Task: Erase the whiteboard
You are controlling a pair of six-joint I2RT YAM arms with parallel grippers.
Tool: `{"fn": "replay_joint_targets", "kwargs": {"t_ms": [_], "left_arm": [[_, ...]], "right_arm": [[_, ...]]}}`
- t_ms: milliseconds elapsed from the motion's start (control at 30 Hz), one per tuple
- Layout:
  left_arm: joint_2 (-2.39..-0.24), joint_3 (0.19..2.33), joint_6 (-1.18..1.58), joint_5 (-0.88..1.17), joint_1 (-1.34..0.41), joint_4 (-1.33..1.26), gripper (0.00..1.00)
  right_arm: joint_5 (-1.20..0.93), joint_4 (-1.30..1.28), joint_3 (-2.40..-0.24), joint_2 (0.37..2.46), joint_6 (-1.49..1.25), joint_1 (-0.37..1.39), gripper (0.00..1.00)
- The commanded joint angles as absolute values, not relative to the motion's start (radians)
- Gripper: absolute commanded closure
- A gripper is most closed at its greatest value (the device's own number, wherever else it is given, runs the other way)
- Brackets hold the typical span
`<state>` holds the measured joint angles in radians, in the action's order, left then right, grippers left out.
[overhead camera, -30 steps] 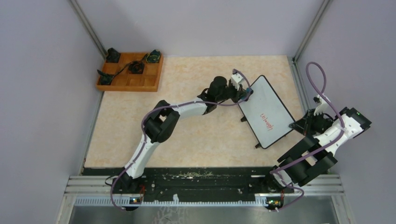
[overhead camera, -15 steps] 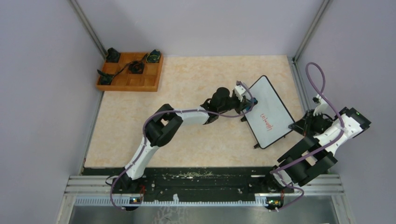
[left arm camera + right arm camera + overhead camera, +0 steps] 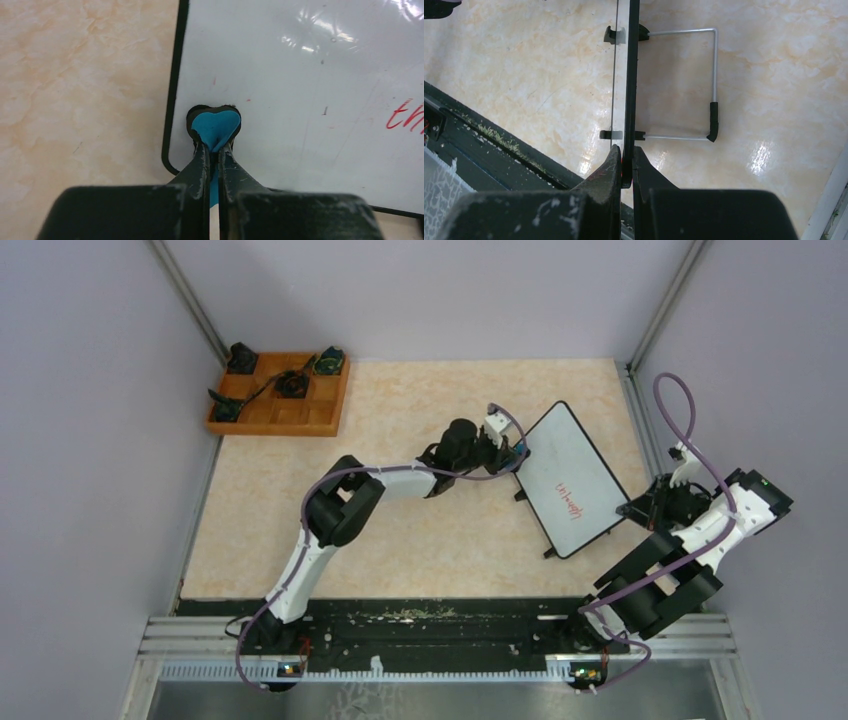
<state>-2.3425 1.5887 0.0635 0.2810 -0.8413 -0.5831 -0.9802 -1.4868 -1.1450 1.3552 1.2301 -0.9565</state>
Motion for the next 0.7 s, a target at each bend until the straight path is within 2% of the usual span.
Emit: {"fn": "replay_joint_targets", "kwargs": {"t_ms": [0, 667], "left_arm": [[-2.360, 1.629, 0.039, 0.251, -0.825, -0.521, 1.00], [-2.338, 1.657, 0.017, 0.294, -0.926, -0.527, 1.00]], "right_arm": [[-0.875, -1.500, -1.111, 1.342, 1.336, -0.930, 1.00], [-0.867, -1.500, -1.099, 1.335, 1.348, -0.930, 1.00]]}}
